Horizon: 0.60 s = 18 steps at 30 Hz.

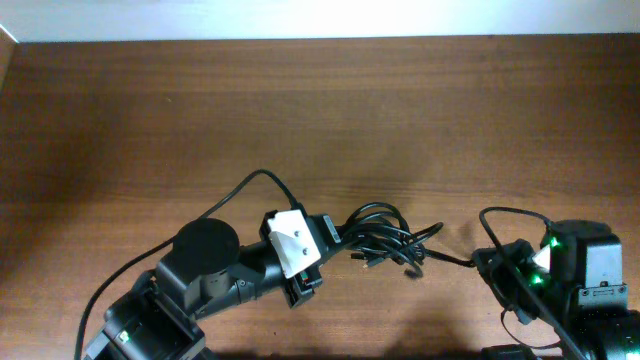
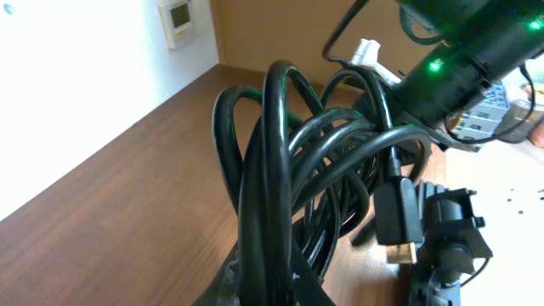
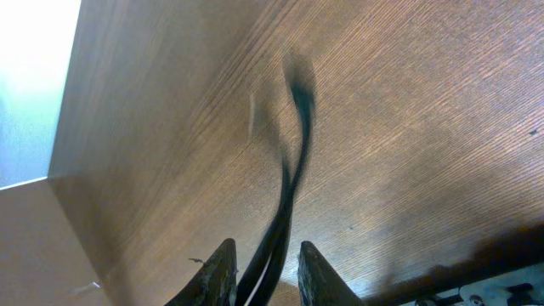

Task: Untangle cables

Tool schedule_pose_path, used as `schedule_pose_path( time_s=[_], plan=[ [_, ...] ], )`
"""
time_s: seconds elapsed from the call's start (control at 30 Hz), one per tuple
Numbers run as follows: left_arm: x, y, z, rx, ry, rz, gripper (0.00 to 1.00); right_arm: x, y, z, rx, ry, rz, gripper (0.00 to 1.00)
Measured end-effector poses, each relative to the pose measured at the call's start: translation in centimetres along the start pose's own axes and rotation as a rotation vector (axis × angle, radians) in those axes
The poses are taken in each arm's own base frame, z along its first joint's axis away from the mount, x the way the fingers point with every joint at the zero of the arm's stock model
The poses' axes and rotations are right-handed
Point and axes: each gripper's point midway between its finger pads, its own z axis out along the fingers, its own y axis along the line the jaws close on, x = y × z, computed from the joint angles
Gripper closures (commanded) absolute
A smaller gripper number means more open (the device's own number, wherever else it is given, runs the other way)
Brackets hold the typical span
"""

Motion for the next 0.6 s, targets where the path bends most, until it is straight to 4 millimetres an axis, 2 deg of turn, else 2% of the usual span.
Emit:
schedule_pose_path(
  time_s=[0.07, 0.1, 0.17, 0.2, 0.23, 0.27, 0.3, 0.4, 0.5, 0.57, 0.6],
  plan=[
    [1.0, 0.3, 0.2, -0.017, 0.041, -0.024, 1.0, -0.2, 1.4, 0.0, -0.062, 0.001, -0.065, 0.75],
    [1.5, 0.5, 0.3, -0.023, 0.064, -0.035, 1.0, -0.2, 2.4, 0.0, -0.106, 0.002, -0.112, 0.69],
    [2.2, 0.6, 0.2, -0.032, 0.091, -0.045, 1.0, -0.4, 4.5, -0.3, -0.198, -0.014, -0.302, 0.69],
    [3.0, 0.5, 0.2, -0.028, 0.122, -0.058, 1.0, -0.1, 6.1, -0.6, -0.28, -0.021, -0.495, 0.53],
    [4.0, 0.4, 0.3, -0.022, 0.164, -0.074, 1.0, 0.2, 6.4, -0.8, -0.303, -0.014, -0.554, 0.33],
    [4.3, 0.3, 0.7, -0.007, 0.178, -0.082, 1.0, 1.3, 8.0, -1.4, -0.411, 0.006, -0.714, 0.22],
    [4.7, 0.0, 1.3, 0.021, 0.193, -0.092, 1.0, 3.0, 8.8, -2.1, -0.507, 0.048, -0.853, 0.16],
    [4.7, -1.7, 2.6, 0.154, 0.196, -0.12, 1.0, 4.3, 9.4, -2.8, -0.598, 0.054, -1.039, 0.16],
    [4.5, -2.5, 3.5, 0.234, 0.183, -0.132, 1.0, 4.4, 9.4, -2.9, -0.608, 0.048, -1.072, 0.16],
    [3.5, -3.5, 3.6, 0.305, 0.142, -0.125, 1.0, 2.8, 8.7, -2.1, -0.505, 0.012, -0.97, 0.16],
    [3.4, -3.9, 3.5, 0.329, 0.137, -0.13, 1.0, 1.4, 7.7, -1.3, -0.399, -0.016, -0.843, 0.16]
  ],
)
